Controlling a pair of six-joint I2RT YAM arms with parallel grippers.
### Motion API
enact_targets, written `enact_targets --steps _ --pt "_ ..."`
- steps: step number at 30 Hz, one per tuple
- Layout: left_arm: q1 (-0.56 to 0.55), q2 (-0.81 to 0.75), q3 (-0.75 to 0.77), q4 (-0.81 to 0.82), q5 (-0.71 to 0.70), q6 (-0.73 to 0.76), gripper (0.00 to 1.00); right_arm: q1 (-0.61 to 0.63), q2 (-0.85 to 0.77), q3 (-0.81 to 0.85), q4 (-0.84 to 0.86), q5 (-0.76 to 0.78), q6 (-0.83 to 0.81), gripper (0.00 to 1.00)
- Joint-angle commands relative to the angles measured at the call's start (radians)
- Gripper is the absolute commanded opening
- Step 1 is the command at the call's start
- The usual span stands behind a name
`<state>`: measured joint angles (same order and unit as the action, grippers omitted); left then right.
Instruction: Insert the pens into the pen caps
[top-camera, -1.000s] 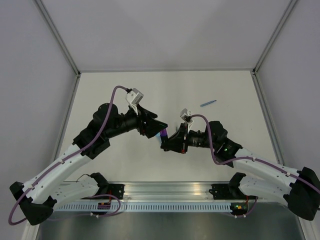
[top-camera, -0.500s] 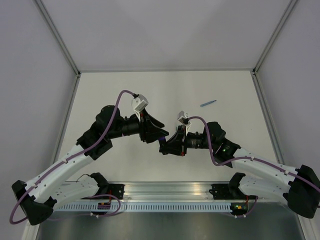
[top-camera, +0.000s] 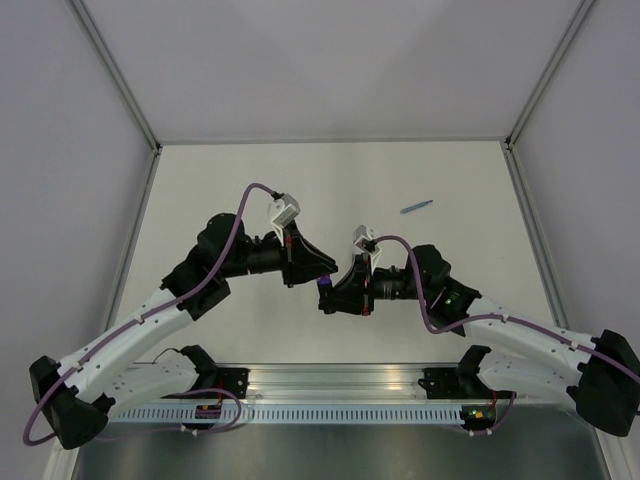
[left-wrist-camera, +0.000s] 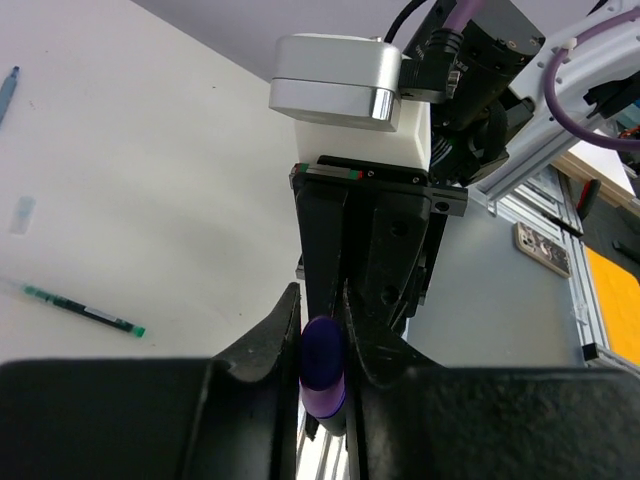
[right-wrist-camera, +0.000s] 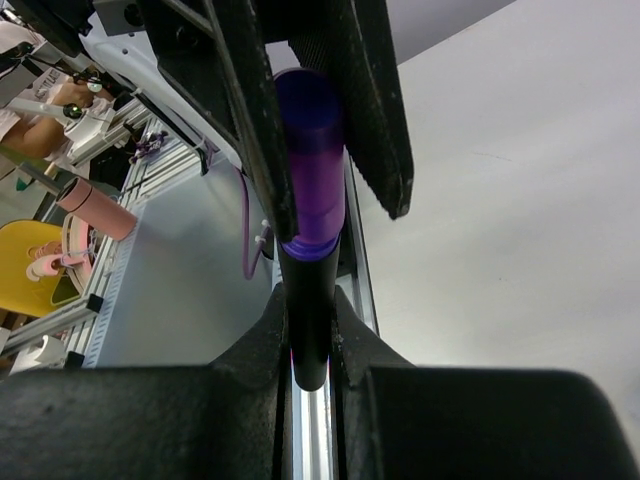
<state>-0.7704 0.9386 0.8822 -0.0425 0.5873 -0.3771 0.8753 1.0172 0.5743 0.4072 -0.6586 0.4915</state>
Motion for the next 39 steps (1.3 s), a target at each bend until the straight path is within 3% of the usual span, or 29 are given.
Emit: enact_targets --steps 1,10,19,27,35,39 --pt "-0.009 0.038 -0.028 0.073 0.129 -0.083 0.02 -0.001 -0.026 0.009 0.053 0.054 -0.027 0.00" --pt "-0.007 0.055 -0.101 0.197 0.233 -0.146 0.02 -0.006 -0.098 0.137 -0.111 0.252 -0.099 0.00" --pt "-0.007 0.040 -0.152 0.219 0.289 -0.120 0.02 -0.059 -0.100 0.300 -0.140 0.313 -0.126 0.00" --pt "-0.007 0.011 -0.180 0.237 0.298 -0.109 0.02 -0.133 -0.065 0.432 -0.153 0.237 -0.113 0.00" --pt "-0.009 0.054 -0.250 0.458 0.403 -0.232 0.02 -0.182 0.001 0.561 -0.177 0.113 -0.131 0.00" --pt "-0.010 0.066 -0.259 0.492 0.416 -0.261 0.02 -0.203 0.029 0.608 -0.200 0.086 -0.142 0.00"
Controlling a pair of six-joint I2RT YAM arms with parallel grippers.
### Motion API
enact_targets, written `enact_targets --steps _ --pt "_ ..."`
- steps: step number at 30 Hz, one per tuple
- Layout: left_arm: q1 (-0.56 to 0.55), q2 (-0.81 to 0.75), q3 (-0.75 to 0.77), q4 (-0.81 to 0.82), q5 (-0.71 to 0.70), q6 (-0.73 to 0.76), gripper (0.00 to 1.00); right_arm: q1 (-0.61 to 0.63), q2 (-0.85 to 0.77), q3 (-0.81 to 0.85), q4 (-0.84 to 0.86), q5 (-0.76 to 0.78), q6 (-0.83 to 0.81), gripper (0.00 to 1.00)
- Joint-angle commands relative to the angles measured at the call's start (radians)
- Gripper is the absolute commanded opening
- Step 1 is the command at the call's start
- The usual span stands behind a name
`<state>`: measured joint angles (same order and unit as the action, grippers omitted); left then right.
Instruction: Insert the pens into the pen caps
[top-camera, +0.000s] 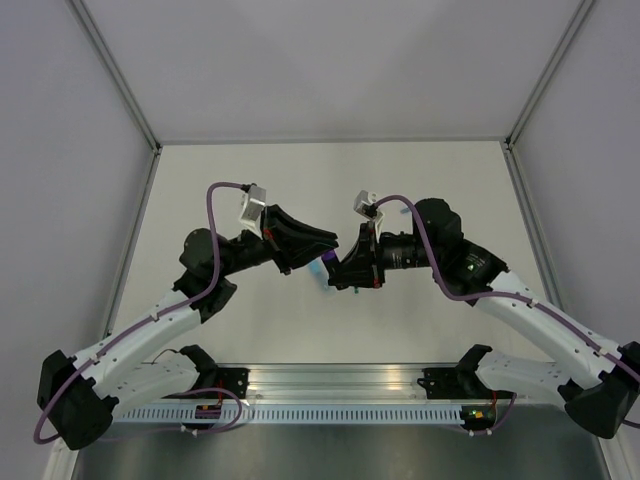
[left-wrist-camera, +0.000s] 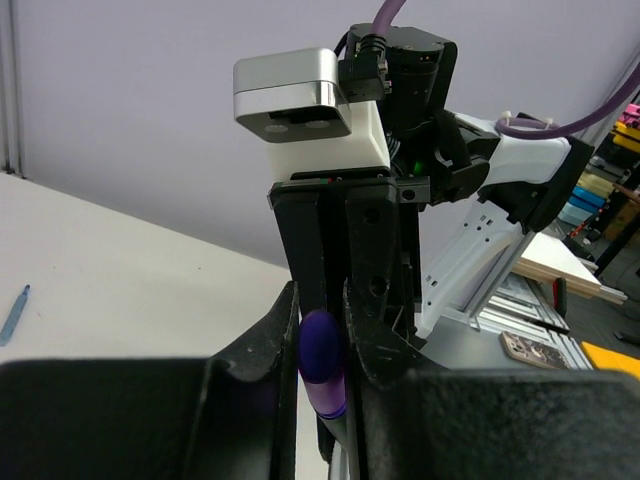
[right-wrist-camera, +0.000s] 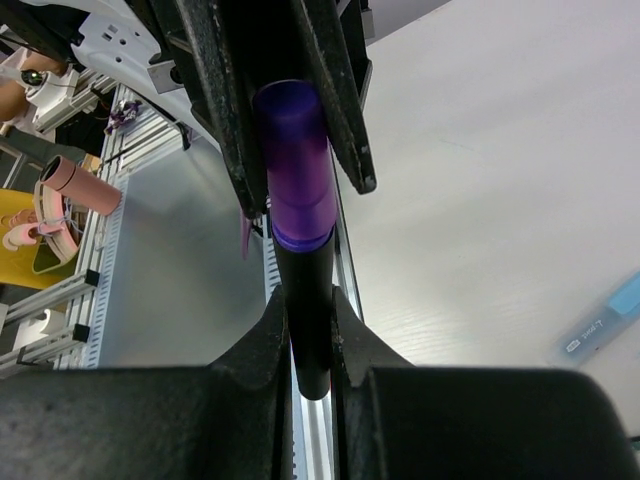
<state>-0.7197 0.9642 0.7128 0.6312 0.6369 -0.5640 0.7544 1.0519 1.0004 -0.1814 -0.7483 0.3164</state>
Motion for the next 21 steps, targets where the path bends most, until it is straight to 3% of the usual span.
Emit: enact_targets --steps 1,14,21 --pt "-0.060 0.041 -0.092 -0.180 0.368 -0.074 0.02 -0.087 -0.004 0.188 0.385 0.175 0.035 0.00" --pt "-0.086 0.067 -0.121 -0.108 0.369 -0.100 0.02 -0.179 0.122 0.311 0.474 0.083 0.142 0.00" --pt "-0.115 0.142 -0.150 0.064 0.369 -0.227 0.02 -0.179 0.155 0.313 0.528 0.067 0.161 0.00"
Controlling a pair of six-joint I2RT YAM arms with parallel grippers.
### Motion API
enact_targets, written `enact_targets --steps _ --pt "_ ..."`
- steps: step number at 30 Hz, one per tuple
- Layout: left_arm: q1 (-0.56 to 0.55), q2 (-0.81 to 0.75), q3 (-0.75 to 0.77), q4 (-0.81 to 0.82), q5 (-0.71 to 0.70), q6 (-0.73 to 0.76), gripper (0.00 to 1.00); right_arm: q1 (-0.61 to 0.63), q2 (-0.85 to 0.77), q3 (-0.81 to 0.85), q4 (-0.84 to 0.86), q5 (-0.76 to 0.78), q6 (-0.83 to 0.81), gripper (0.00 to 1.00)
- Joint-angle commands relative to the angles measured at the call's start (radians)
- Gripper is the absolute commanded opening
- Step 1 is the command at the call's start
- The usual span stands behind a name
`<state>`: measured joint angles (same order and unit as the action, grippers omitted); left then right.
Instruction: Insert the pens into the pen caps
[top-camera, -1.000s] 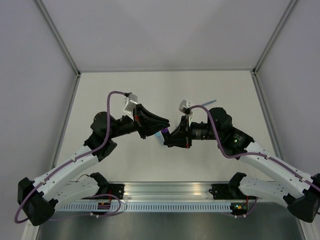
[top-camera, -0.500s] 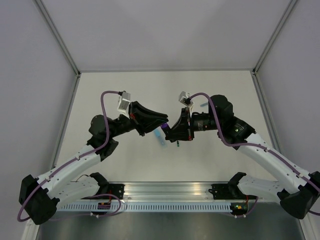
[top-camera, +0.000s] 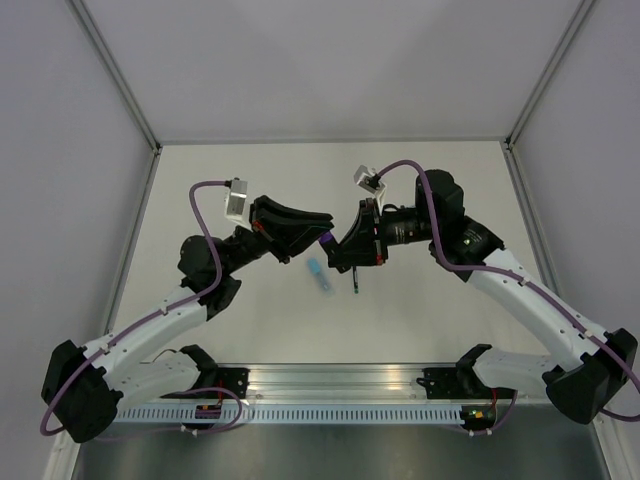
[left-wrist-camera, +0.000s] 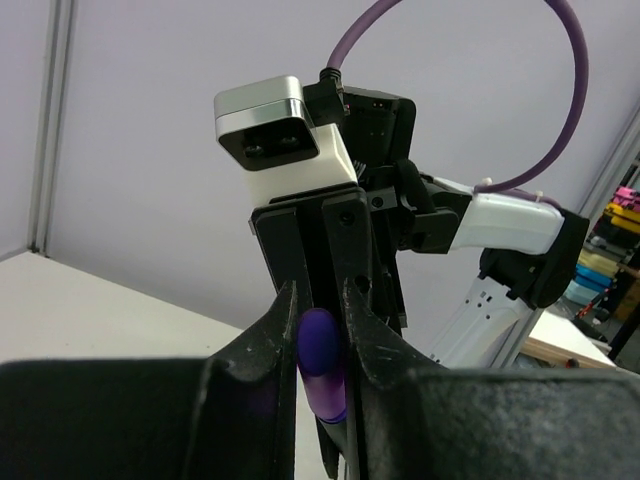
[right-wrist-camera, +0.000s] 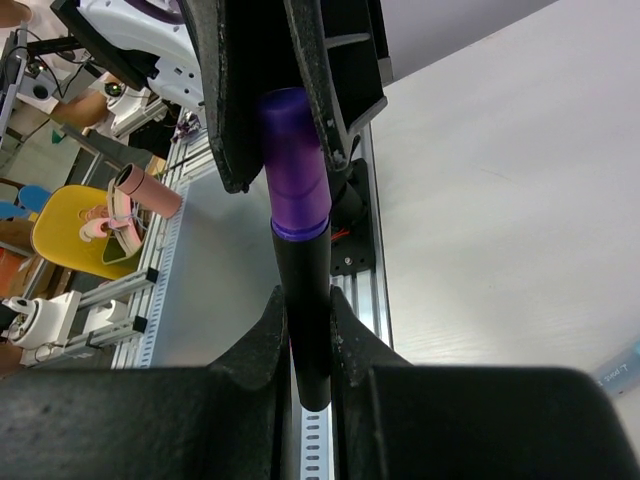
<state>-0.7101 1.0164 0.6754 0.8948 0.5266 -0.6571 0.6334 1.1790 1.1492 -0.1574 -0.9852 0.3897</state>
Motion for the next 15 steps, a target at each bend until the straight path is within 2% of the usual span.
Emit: enact_targets --steps 1,15 --pt "-0.138 0.103 -0.112 -0.174 0.480 -0.144 0.02 -0.058 0.028 0.164 0.507 0.301 0.084 0.00" --pt "-0.166 0.085 -0.143 -0.255 0.421 -0.167 0.02 -0.060 -0.036 0.092 0.670 0.292 0.035 0.00"
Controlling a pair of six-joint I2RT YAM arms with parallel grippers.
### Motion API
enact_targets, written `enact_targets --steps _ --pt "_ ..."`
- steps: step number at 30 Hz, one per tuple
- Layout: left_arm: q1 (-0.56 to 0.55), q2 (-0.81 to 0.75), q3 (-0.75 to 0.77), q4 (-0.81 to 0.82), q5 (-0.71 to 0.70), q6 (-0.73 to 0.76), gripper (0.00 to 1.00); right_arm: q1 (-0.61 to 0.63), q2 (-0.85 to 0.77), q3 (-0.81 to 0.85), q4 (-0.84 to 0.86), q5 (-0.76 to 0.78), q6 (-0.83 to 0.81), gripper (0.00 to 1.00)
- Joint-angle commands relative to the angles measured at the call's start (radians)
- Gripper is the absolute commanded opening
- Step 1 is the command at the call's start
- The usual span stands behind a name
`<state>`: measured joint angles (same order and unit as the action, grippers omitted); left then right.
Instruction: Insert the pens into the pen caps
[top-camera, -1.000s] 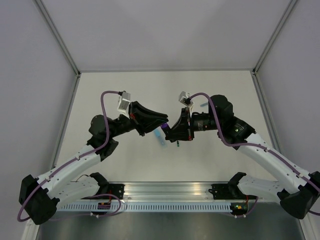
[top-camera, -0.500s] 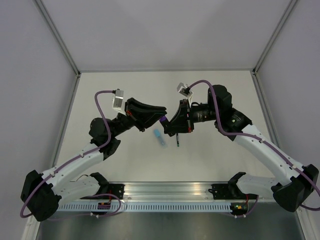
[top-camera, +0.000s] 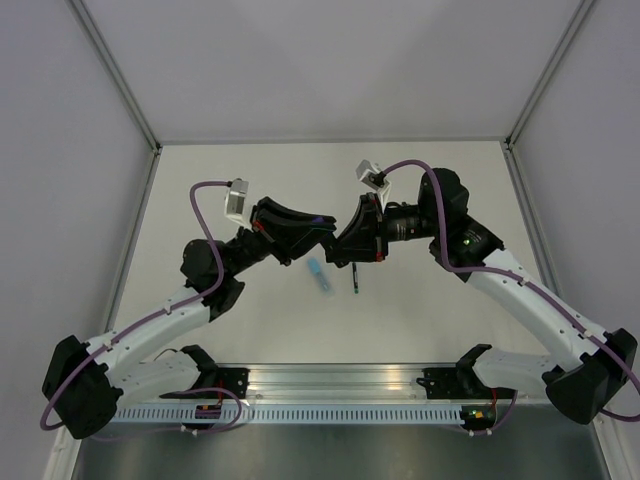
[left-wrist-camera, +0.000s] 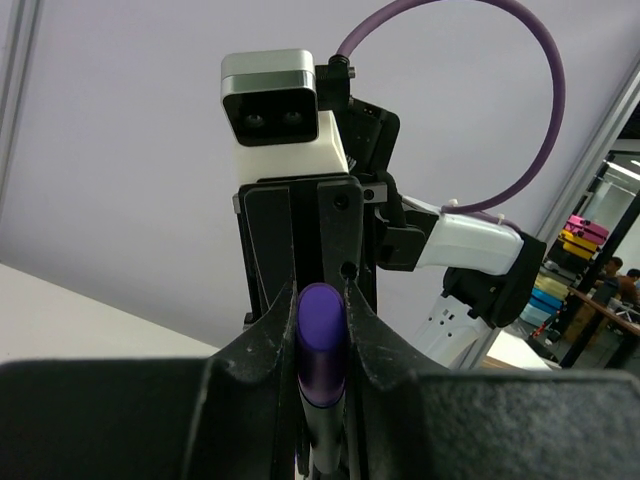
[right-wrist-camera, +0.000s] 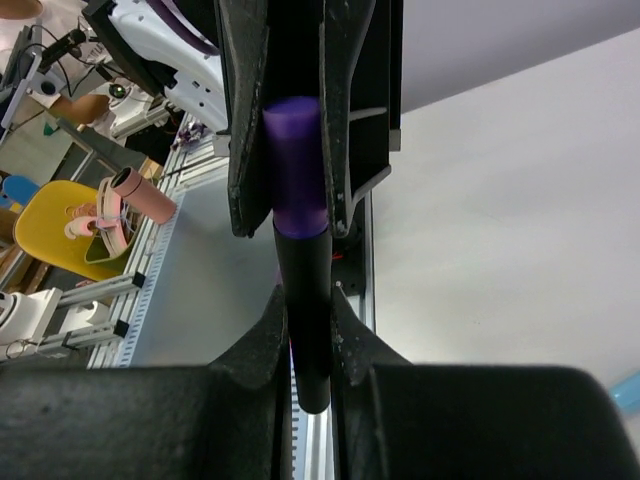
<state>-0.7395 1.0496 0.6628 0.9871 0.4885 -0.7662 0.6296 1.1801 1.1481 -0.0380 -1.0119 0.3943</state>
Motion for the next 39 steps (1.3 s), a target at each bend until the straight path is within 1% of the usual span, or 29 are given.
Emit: enact_targets --steps 1,8,11,12,13,15,17,18,20,21,22,23,24,25,26,27,28,30,31,33,34,35,36,39 --pt "-0.138 0.049 -0.137 -0.350 0.456 -0.061 0.02 -0.054 -0.040 0.091 0.559 0.317 0.034 0.00" --pt "-0.138 0.001 -0.143 -0.378 0.430 -0.050 0.02 -0.056 -0.039 0.107 0.550 0.300 0.020 0.00" --pt "-0.138 -0.011 -0.129 -0.377 0.426 -0.053 0.02 -0.056 -0.045 0.073 0.564 0.286 0.026 0.00" --pt "-0.139 -0.017 -0.117 -0.378 0.426 -0.056 0.05 -0.056 -0.046 0.052 0.564 0.274 0.025 0.00" --pt "-0.138 -0.023 -0.109 -0.381 0.415 -0.058 0.11 -0.054 -0.045 0.044 0.566 0.262 0.026 0.00" --pt "-0.138 -0.052 -0.079 -0.421 0.391 -0.045 0.25 -0.053 -0.036 0.023 0.575 0.234 0.035 0.00" --pt "-0.139 -0.072 -0.048 -0.496 0.354 -0.019 0.30 -0.042 -0.031 0.010 0.567 0.214 0.029 0.00" --pt "-0.138 -0.094 -0.011 -0.527 0.340 -0.009 0.43 -0.039 -0.031 0.001 0.557 0.213 0.023 0.00" --pt "-0.138 -0.121 0.033 -0.609 0.268 0.042 0.50 -0.038 -0.031 -0.011 0.531 0.205 -0.001 0.00" --pt "-0.136 -0.143 0.067 -0.673 0.234 0.057 0.59 -0.038 -0.033 -0.027 0.520 0.203 -0.009 0.00" --pt "-0.136 -0.154 0.081 -0.694 0.157 0.062 0.65 -0.038 -0.036 -0.043 0.520 0.202 -0.014 0.00" --pt "-0.135 -0.157 0.099 -0.709 0.127 0.074 0.70 -0.038 -0.042 -0.057 0.520 0.206 -0.017 0.00" --pt "-0.135 -0.158 0.121 -0.764 0.101 0.083 0.75 -0.038 -0.045 -0.088 0.518 0.208 -0.024 0.00" --pt "-0.136 -0.154 0.177 -0.800 0.050 0.096 0.78 -0.038 -0.050 -0.105 0.515 0.219 -0.029 0.00" --pt "-0.135 -0.149 0.201 -0.826 0.035 0.119 0.81 -0.038 -0.059 -0.120 0.514 0.243 -0.034 0.00" --pt "-0.135 -0.145 0.251 -0.887 0.018 0.134 0.92 -0.038 -0.063 -0.151 0.510 0.257 -0.044 0.00" --pt "-0.135 -0.135 0.276 -0.928 -0.035 0.149 0.98 -0.039 -0.068 -0.165 0.509 0.275 -0.051 0.00" --pt "-0.135 -0.137 0.343 -1.022 -0.121 0.201 1.00 -0.039 -0.077 -0.191 0.494 0.303 -0.058 0.00" --pt "-0.135 -0.148 0.356 -1.098 -0.233 0.215 1.00 -0.039 -0.077 -0.197 0.483 0.308 -0.067 0.00" --pt "-0.133 -0.171 0.371 -1.149 -0.350 0.249 1.00 -0.039 -0.083 -0.214 0.460 0.349 -0.074 0.00" --pt "-0.135 -0.192 0.374 -1.200 -0.481 0.257 1.00 -0.039 -0.088 -0.218 0.449 0.370 -0.083 0.00" --pt "-0.133 -0.201 0.376 -1.226 -0.558 0.269 1.00 -0.039 -0.089 -0.218 0.402 0.392 -0.090 0.00" --pt "-0.133 -0.209 0.374 -1.249 -0.676 0.280 1.00 -0.039 -0.089 -0.215 0.373 0.442 -0.095 0.00" --pt "-0.132 -0.217 0.341 -1.315 -0.822 0.298 1.00 -0.039 -0.086 -0.224 0.235 0.570 -0.091 0.00"
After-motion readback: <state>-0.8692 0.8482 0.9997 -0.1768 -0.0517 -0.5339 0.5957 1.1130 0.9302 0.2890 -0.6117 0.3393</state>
